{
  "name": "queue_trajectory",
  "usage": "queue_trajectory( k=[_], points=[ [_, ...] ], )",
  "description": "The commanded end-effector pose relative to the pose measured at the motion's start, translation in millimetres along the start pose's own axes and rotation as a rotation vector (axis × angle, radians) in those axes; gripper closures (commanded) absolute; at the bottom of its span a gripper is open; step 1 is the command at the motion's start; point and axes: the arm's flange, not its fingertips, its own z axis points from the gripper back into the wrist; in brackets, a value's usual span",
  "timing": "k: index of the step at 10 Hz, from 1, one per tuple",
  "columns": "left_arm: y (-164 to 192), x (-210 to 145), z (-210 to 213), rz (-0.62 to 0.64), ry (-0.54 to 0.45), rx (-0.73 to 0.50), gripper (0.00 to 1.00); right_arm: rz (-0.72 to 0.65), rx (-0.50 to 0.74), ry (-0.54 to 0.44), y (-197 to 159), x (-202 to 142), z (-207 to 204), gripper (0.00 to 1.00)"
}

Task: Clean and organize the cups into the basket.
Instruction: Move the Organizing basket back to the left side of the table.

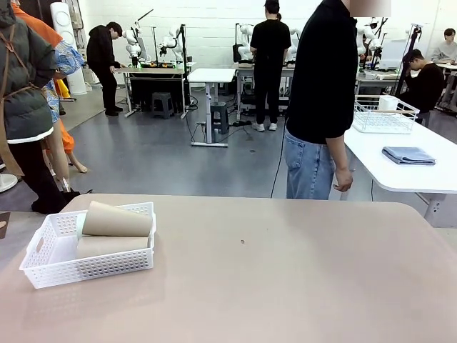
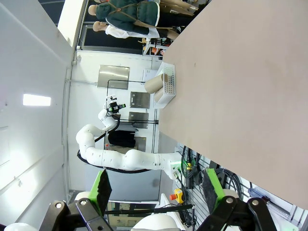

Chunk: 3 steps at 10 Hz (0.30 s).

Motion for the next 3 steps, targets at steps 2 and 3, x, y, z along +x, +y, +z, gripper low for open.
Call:
queue_trajectory(
  k=[2,3],
  points=[
    [-0.6,0.2,2.3,0.004,0.011,0.012,0.00,0.001,-0.003,-0.005,0.8,-1.6,-1.2,0.00],
    [-0.6,0.2,2.3,0.004,0.011,0.012,0.00,0.001,-0.003,-0.005,0.8,-1.6,-1.2,0.00]
  ],
)
